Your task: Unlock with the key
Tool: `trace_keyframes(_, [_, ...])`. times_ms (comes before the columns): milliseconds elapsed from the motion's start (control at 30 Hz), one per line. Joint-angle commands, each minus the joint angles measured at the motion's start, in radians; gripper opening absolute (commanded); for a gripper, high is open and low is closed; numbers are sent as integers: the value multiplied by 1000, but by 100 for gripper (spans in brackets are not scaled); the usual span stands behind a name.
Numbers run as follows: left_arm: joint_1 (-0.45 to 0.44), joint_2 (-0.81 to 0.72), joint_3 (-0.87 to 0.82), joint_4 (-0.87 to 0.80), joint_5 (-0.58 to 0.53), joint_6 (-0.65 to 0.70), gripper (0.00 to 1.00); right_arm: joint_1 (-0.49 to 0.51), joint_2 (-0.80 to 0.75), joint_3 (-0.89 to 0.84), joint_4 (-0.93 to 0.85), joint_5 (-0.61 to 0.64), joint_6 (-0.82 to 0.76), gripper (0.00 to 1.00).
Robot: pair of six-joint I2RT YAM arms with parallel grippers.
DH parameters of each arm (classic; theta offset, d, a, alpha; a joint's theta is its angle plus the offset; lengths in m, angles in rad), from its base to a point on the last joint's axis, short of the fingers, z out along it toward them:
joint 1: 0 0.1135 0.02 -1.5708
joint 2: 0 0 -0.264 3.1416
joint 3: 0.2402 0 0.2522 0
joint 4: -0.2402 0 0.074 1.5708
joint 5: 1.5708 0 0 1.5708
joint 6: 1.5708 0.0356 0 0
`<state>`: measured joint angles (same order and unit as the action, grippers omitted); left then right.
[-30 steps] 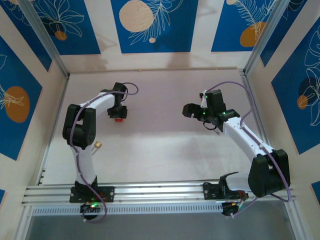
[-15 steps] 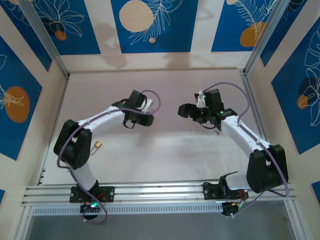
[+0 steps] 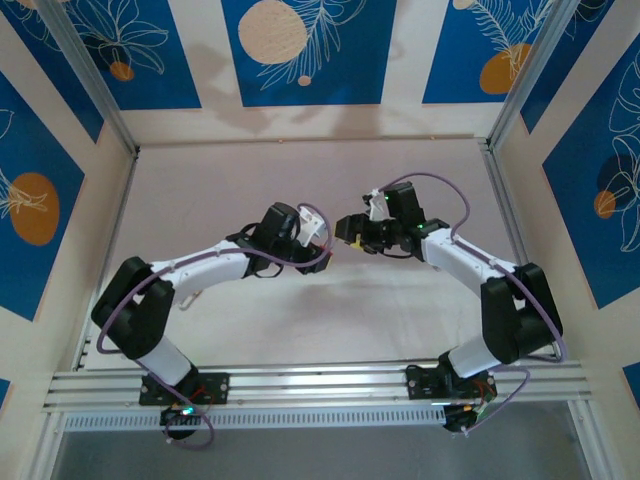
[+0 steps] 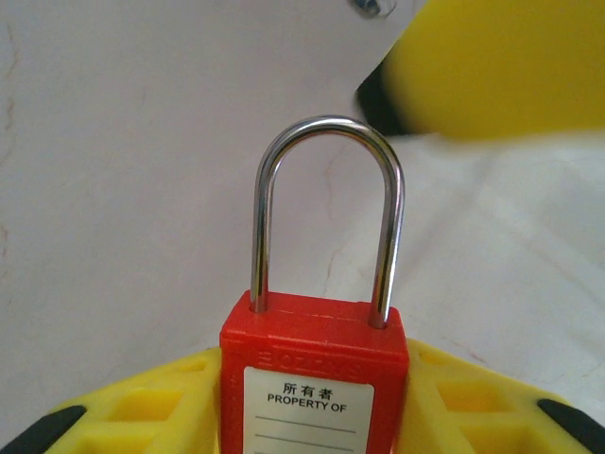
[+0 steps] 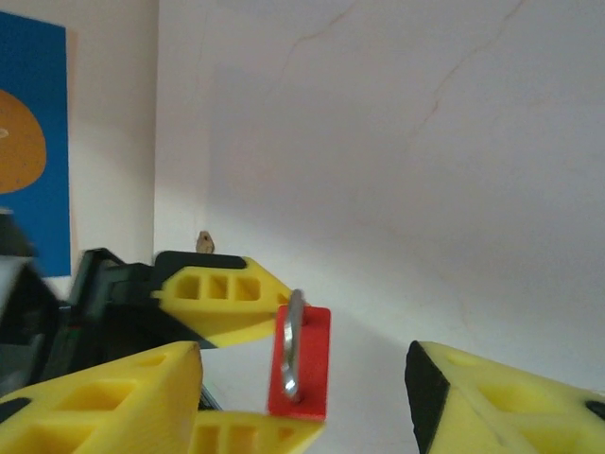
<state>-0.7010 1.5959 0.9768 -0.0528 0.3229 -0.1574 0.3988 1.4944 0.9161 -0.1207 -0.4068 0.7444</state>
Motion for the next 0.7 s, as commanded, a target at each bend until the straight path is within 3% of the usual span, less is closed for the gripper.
trace_keyframes(0, [-7, -28, -7, 47, 43, 5, 41, 31, 39, 19, 10, -32, 30, 55])
trace_keyframes(300, [-8, -23, -6, 36, 47, 9, 41, 59, 81, 35, 26, -10, 51, 24])
trace_keyframes(600, [-10, -9, -5, 13, 62, 19, 41, 81, 75, 62, -29, 47, 15, 20])
trace_keyframes(667, [-10, -5, -2, 10, 61, 21, 41, 83, 73, 67, -35, 54, 11, 14])
